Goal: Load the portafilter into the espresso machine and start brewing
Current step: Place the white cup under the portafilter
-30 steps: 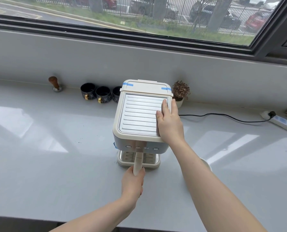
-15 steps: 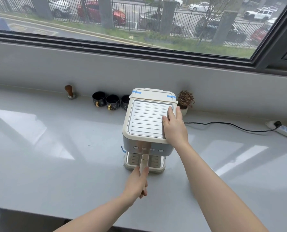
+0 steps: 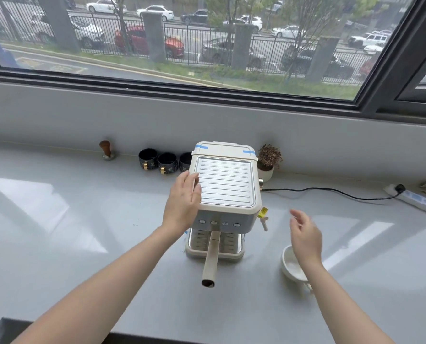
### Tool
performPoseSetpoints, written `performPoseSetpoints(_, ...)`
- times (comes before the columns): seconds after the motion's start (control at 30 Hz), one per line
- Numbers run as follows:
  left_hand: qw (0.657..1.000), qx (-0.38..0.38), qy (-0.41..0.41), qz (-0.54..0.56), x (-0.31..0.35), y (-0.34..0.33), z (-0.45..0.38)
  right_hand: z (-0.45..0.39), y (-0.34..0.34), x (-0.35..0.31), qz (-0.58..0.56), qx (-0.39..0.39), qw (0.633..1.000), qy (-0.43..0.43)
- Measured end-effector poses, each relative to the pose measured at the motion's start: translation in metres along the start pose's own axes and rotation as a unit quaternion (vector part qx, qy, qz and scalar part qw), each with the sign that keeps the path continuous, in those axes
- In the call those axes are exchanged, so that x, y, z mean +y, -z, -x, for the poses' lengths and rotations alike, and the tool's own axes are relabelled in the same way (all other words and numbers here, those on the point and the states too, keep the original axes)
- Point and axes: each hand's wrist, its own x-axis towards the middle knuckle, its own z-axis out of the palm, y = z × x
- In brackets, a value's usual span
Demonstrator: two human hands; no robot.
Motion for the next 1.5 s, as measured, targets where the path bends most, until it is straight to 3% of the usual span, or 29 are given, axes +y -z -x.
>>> performPoseSetpoints(0.07,1.0,0.008,0.002,-0.026,-0.004,-0.006,-0.003,0.004,0.008,0.04,0.077,0.012,0.995,-0.068)
performPoseSetpoints(0.17,0.998,0.028,-0.006,-0.062,-0.006,-0.007,-0.003,0.01,0.012,0.086,0.158,-0.04,0.97,-0.179)
performPoseSetpoints(0.33,0.997,0.036,0.006,-0.067,-0.004,-0.009,-0.001,0.021,0.005,0.123,0.173,-0.111,0.937,-0.284)
performPoseSetpoints(0.4,0.997,0.036,0.006,-0.068,-0.003,-0.009,0.0,0.026,0.003,0.128,0.127,-0.126,0.93,-0.321)
performPoseSetpoints(0.53,0.997,0.034,0.004,-0.069,-0.003,-0.008,0.0,0.027,-0.002,0.136,-0.088,-0.115,0.903,-0.404)
performPoseSetpoints(0.77,0.998,0.029,-0.005,-0.064,-0.005,-0.007,0.001,0.041,-0.018,0.109,-0.029,-0.194,0.934,-0.3)
performPoseSetpoints(1.03,0.997,0.032,-0.01,-0.065,-0.006,-0.007,0.001,0.041,-0.071,0.023,0.009,-0.327,0.923,-0.203)
performPoseSetpoints(1.5,0.997,0.027,-0.015,-0.065,-0.004,-0.003,0.003,0.019,-0.139,-0.002,0.064,-0.334,0.925,-0.171)
